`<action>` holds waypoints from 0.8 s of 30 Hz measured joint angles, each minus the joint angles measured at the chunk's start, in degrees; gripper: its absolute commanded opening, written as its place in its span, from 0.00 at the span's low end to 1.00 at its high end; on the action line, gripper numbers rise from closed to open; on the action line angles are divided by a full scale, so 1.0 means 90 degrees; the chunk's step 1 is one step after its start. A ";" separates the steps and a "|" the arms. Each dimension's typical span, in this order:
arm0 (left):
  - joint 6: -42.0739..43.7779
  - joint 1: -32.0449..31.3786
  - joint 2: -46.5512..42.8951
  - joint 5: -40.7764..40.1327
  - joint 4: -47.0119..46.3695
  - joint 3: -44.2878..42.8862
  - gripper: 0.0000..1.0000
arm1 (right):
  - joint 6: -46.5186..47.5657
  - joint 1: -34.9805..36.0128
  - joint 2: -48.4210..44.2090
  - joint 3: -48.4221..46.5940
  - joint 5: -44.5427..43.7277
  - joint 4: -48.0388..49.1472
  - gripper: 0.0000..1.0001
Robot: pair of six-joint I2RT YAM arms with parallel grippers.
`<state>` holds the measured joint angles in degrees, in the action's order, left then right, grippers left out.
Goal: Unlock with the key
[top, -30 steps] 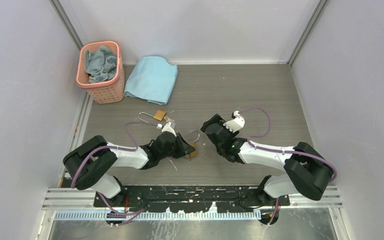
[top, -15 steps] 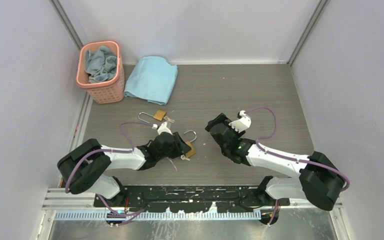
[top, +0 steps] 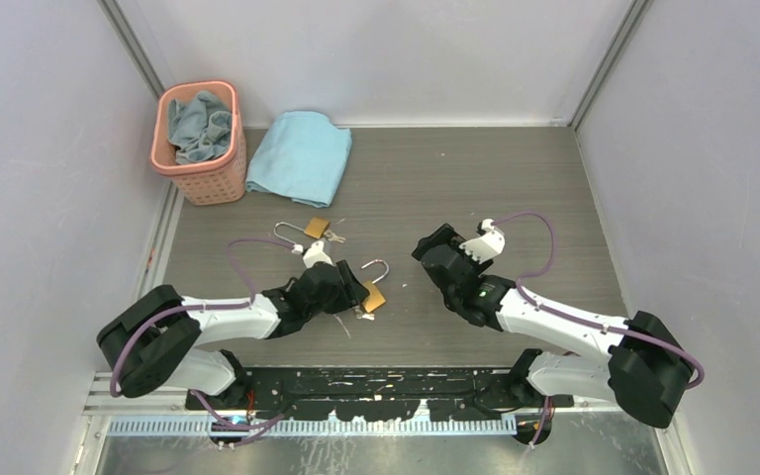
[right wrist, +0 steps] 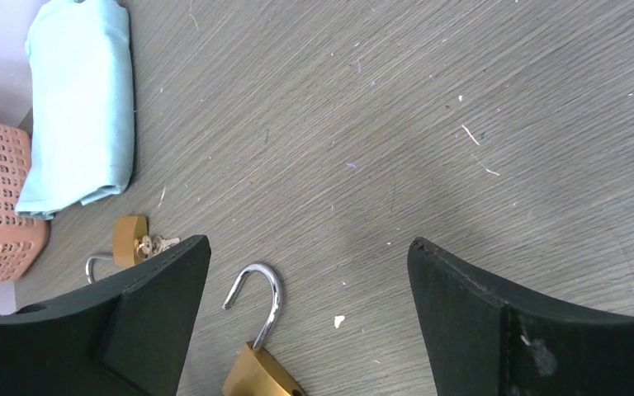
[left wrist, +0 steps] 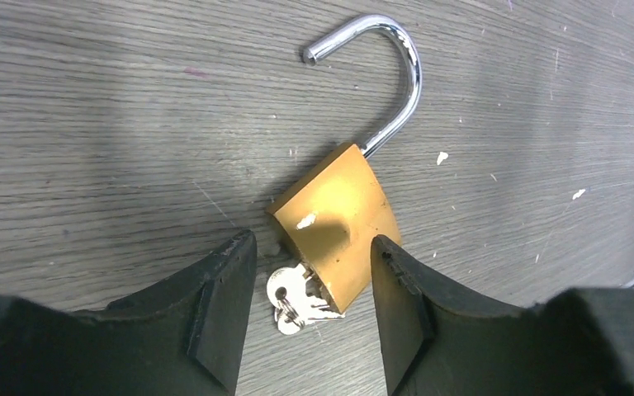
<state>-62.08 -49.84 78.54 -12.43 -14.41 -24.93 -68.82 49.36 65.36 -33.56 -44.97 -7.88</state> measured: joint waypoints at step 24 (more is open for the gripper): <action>0.1841 0.0500 -0.4027 -0.2664 0.4544 -0.0619 0.80 | 0.2837 -0.0148 -0.0236 -0.0403 -0.0437 -0.0345 1.00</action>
<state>-45.52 -45.34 42.30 -36.40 26.48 -30.50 -43.29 48.03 63.24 -37.19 -48.90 -10.98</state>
